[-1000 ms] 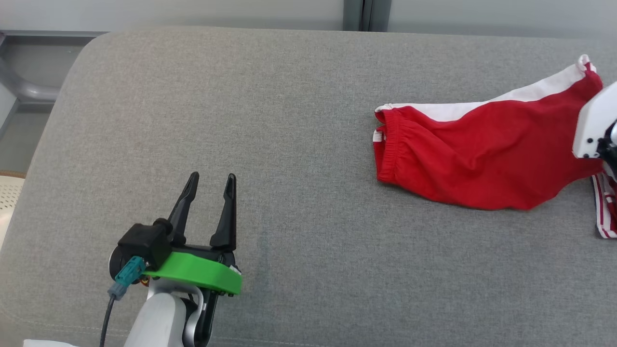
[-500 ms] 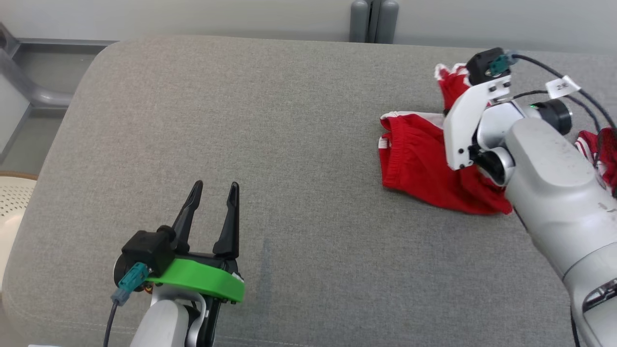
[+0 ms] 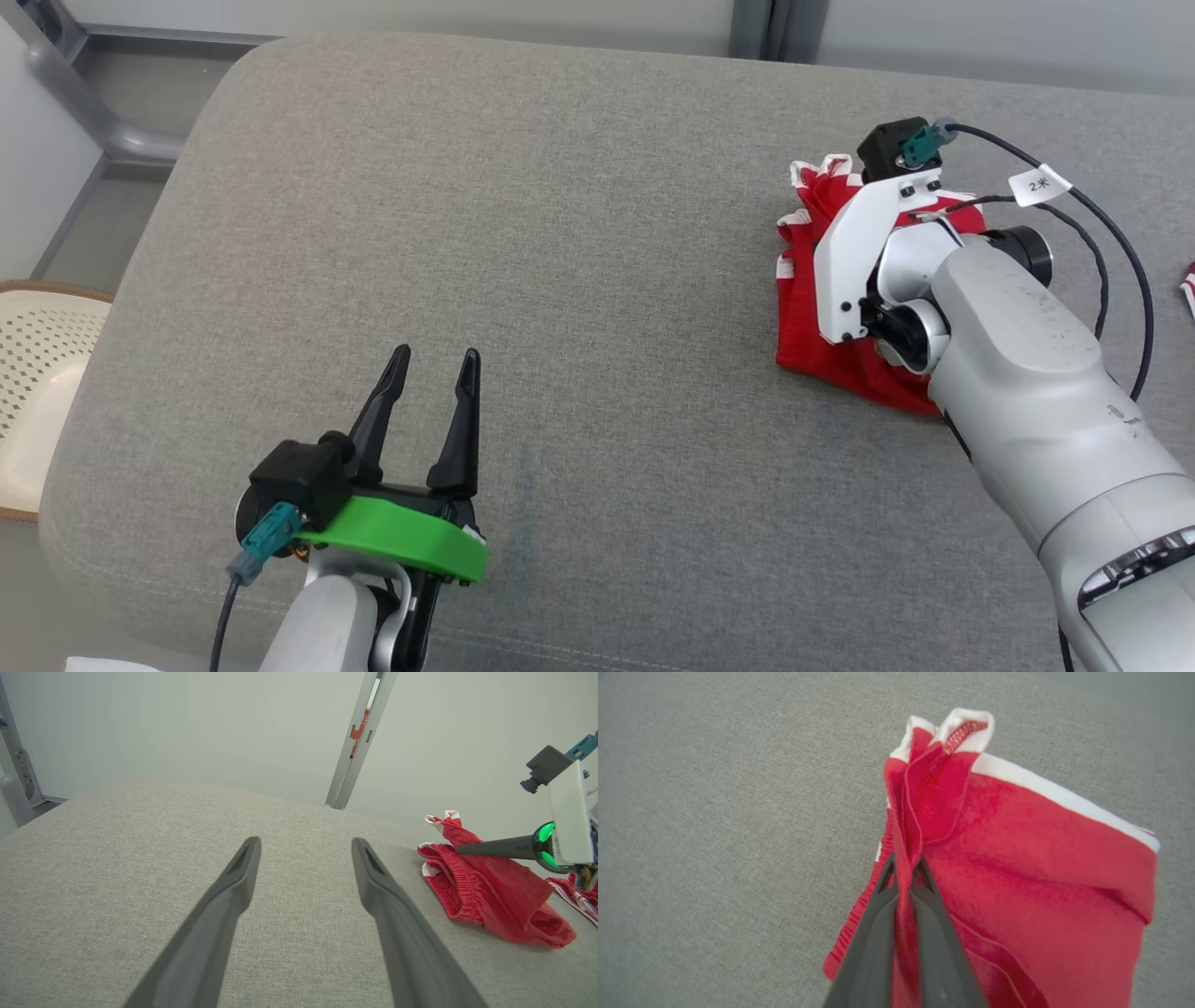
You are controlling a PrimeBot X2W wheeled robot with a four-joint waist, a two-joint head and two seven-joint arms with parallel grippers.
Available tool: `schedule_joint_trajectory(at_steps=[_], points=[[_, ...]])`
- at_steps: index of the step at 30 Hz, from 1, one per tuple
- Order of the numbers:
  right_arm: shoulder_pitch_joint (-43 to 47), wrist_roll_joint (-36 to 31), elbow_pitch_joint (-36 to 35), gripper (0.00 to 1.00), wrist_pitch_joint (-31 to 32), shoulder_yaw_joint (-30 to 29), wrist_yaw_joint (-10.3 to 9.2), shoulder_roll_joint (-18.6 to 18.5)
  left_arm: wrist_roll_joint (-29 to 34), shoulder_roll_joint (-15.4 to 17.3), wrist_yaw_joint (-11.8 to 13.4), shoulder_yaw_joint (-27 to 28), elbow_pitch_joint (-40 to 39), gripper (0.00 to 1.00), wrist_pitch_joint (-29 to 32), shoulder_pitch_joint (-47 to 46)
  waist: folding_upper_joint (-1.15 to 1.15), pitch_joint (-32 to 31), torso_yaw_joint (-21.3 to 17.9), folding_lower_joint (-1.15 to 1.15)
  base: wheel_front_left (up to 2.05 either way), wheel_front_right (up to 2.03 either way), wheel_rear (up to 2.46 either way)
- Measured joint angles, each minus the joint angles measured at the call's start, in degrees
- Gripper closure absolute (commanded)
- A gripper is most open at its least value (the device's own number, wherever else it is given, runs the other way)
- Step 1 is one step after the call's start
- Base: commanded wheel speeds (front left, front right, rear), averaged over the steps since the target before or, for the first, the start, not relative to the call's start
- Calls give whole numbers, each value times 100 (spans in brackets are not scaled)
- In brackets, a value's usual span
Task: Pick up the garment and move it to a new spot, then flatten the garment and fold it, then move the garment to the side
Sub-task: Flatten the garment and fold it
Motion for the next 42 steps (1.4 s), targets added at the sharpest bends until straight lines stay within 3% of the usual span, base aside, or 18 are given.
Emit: schedule_joint_trajectory(at_steps=[4, 10, 16, 19, 23, 29, 36, 42], points=[[-23, 44, -62, 0, -319, -222, 1, 107, -15, 0, 1, 23, -10, 0, 0, -2, 0, 86, 29, 0, 0, 0, 0], [-10, 824, -746, 0, -918, -884, -2, 116, -12, 0, 8, 145, -18, 0, 0, -1, 0, 74, -63, 0, 0, 0, 0], [534, 479, -1158, 0, -1524, -1060, -4, -655, 41, -2, 8, 203, -14, 0, -1, 13, 0, -46, -238, 0, 0, 0, 0], [905, 175, -1143, 100, -1689, -1198, -3, -925, 54, 0, 8, 189, -19, 0, 0, 16, 0, -103, -333, 0, 0, 0, 0], [1438, -175, -983, 100, -1663, -1289, -4, -1089, 64, -2, 9, 182, -60, 0, -1, 16, 0, -128, -449, 0, 0, 0, 0], [1824, -449, -1103, 100, -1611, -951, -3, -555, 134, -2, 8, 241, -71, 0, 0, 13, 0, -68, -549, 0, 0, 0, 0], [1967, -477, -1680, 100, -1595, 14, -3, 108, 210, -1, 5, 382, -37, 0, 0, 7, 0, -42, -658, 0, 0, 0, 0], [2331, 257, -2590, 100, -1313, 1047, -3, 345, 220, -2, 1, 391, 11, 0, 0, 10, 0, -161, -697, 0, 0, 0, 0]])
